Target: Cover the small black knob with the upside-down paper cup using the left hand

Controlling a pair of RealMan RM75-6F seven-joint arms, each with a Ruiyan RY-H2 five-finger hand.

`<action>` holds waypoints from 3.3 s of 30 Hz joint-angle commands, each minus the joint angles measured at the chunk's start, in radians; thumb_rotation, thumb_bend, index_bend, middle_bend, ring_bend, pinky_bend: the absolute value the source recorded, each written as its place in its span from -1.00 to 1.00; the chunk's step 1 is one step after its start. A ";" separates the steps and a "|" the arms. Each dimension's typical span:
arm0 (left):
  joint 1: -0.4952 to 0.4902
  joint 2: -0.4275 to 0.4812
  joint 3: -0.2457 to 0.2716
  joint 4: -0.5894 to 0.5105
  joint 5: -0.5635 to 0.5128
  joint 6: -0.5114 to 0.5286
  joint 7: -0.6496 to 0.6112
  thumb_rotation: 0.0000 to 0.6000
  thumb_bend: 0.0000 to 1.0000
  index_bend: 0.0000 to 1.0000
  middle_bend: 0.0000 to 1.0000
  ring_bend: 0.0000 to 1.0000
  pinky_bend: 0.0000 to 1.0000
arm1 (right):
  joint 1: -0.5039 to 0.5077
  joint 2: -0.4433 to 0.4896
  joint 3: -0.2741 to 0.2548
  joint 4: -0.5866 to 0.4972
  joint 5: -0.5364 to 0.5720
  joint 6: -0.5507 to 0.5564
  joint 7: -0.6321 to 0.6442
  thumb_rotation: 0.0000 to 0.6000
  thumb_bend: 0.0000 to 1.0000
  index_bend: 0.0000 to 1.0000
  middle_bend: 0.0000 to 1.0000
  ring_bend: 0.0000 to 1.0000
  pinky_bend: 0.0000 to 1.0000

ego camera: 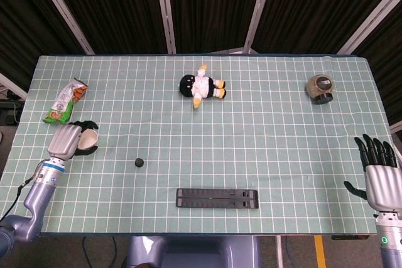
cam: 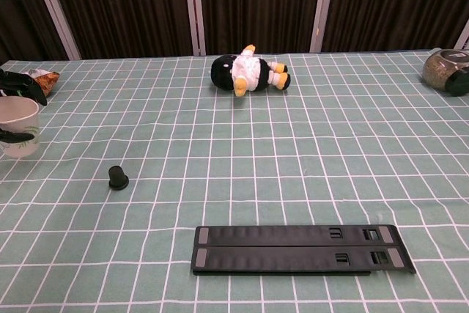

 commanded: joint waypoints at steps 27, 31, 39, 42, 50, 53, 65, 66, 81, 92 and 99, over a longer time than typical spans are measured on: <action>-0.077 0.019 0.108 -0.046 0.090 -0.054 0.371 1.00 -0.81 -1.00 -1.00 -1.00 -0.95 | -0.001 0.002 0.000 0.004 0.009 -0.003 0.002 1.00 -1.00 -1.00 -1.00 -1.00 -1.00; -0.049 0.038 0.077 -0.064 0.048 -0.019 0.154 1.00 -0.81 -1.00 -1.00 -1.00 -0.97 | -0.002 0.003 -0.001 0.002 0.008 -0.001 0.005 1.00 -1.00 -1.00 -1.00 -1.00 -1.00; -0.039 0.093 0.077 -0.022 0.017 -0.079 -0.167 1.00 -0.81 -1.00 -1.00 -1.00 -1.00 | 0.000 0.002 -0.004 -0.002 0.005 -0.004 -0.002 1.00 -1.00 -1.00 -1.00 -1.00 -1.00; -0.042 0.099 0.084 0.004 0.022 -0.109 -0.334 1.00 -0.82 -1.00 -1.00 -1.00 -1.00 | 0.003 -0.005 -0.004 -0.002 0.007 -0.008 -0.018 1.00 -1.00 -1.00 -1.00 -1.00 -1.00; -0.064 0.017 0.082 0.119 0.043 -0.120 -0.582 1.00 -0.81 -1.00 -1.00 -1.00 -1.00 | 0.008 -0.027 -0.005 0.002 0.019 -0.015 -0.059 1.00 -1.00 -1.00 -1.00 -1.00 -1.00; -0.075 -0.025 0.082 0.181 0.046 -0.129 -0.635 1.00 -0.81 -1.00 -1.00 -1.00 -1.00 | 0.008 -0.034 -0.005 0.003 0.024 -0.015 -0.071 1.00 -1.00 -1.00 -1.00 -1.00 -1.00; -0.092 -0.165 0.122 0.408 0.077 -0.165 -0.767 1.00 -0.81 -0.91 -1.00 -0.99 -0.96 | 0.004 -0.043 0.001 0.009 0.041 -0.009 -0.091 1.00 -1.00 -1.00 -1.00 -1.00 -1.00; -0.093 -0.173 0.124 0.420 0.079 -0.165 -0.778 1.00 -0.81 -0.89 -1.00 -0.97 -0.94 | 0.004 -0.043 0.001 0.010 0.043 -0.010 -0.091 1.00 -1.00 -1.00 -1.00 -1.00 -1.00; -0.119 -0.262 0.127 0.546 0.081 -0.180 -0.729 1.00 -0.57 -0.41 -0.70 -0.68 -0.68 | 0.008 -0.048 0.006 0.020 0.056 -0.017 -0.093 1.00 -1.00 -1.00 -1.00 -1.00 -1.00; -0.111 -0.284 0.080 0.562 0.037 -0.134 -0.555 1.00 -0.47 0.03 -0.28 -0.42 -0.34 | 0.008 -0.046 0.006 0.022 0.059 -0.019 -0.087 1.00 -1.00 -1.00 -1.00 -1.00 -1.00; -0.116 -0.239 0.106 0.522 0.104 0.061 -0.381 1.00 -0.47 0.02 -0.29 -0.42 -0.34 | 0.009 -0.044 0.006 0.015 0.054 -0.019 -0.084 1.00 -1.00 -1.00 -1.00 -1.00 -1.00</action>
